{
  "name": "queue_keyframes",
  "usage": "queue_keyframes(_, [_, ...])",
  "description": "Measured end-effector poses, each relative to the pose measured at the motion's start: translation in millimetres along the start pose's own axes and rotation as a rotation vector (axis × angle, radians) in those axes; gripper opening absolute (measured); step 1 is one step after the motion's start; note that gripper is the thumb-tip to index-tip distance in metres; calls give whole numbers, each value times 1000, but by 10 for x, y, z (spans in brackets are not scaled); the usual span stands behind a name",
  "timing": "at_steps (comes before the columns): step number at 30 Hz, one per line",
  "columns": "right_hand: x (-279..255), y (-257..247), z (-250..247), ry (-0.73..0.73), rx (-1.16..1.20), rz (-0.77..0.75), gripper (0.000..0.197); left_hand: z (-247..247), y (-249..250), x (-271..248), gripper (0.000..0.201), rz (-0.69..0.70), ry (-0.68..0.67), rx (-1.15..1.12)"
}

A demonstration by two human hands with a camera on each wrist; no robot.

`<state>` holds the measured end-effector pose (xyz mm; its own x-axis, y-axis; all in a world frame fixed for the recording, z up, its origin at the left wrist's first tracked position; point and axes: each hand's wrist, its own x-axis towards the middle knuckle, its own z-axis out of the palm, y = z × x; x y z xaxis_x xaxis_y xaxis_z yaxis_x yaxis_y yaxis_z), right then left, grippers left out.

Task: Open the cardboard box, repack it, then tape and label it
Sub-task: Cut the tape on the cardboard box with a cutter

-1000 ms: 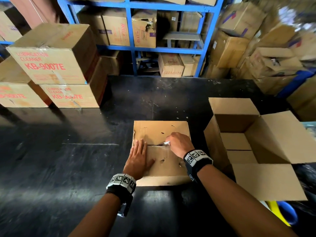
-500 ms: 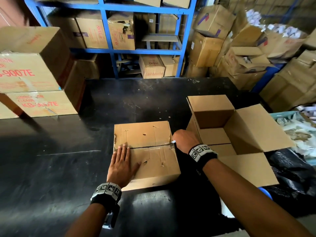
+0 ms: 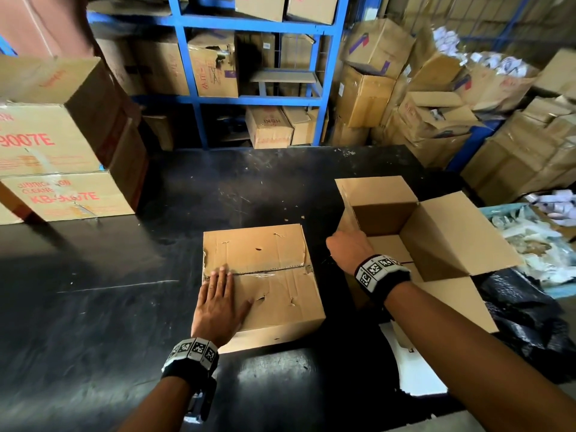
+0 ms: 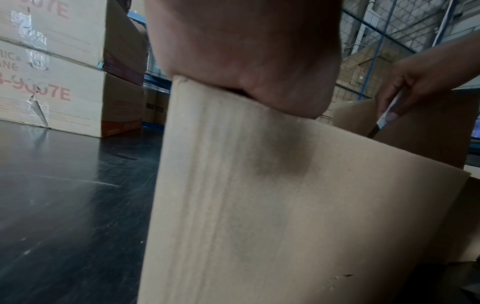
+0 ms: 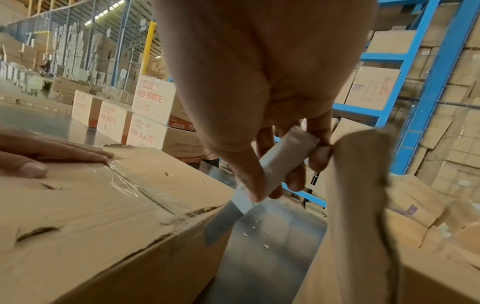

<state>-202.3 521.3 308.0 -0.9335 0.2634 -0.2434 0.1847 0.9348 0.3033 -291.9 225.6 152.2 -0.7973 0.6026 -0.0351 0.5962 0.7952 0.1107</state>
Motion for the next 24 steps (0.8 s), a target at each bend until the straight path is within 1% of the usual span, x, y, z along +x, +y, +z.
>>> queue_keyframes(2, [-32,72,-10,-3,32,35,16,0,1,-5,92,0,3,1])
queue_keyframes(5, [-60,142,15,49,172,96,14,5,-2,-3,92,3,-2,-7])
queue_keyframes(10, [-158,-136,207,89,527,243,9,7,-1,-2,92,19,9,-40])
queue_keyframes(12, [-176,-294,282,106,566,264,10,3,-1,-4,92,17,4,-39])
queue_keyframes(15, [-181,-456,318,91,571,308,14,-10,16,-4,93,9,-3,-32])
queue_keyframes(20, [-225,-566,414,31,615,345,16,-27,22,-7,94,8,-8,-26])
queue_keyframes(24, [-234,-614,424,22,638,374,17,-25,26,-7,94,5,-8,-48])
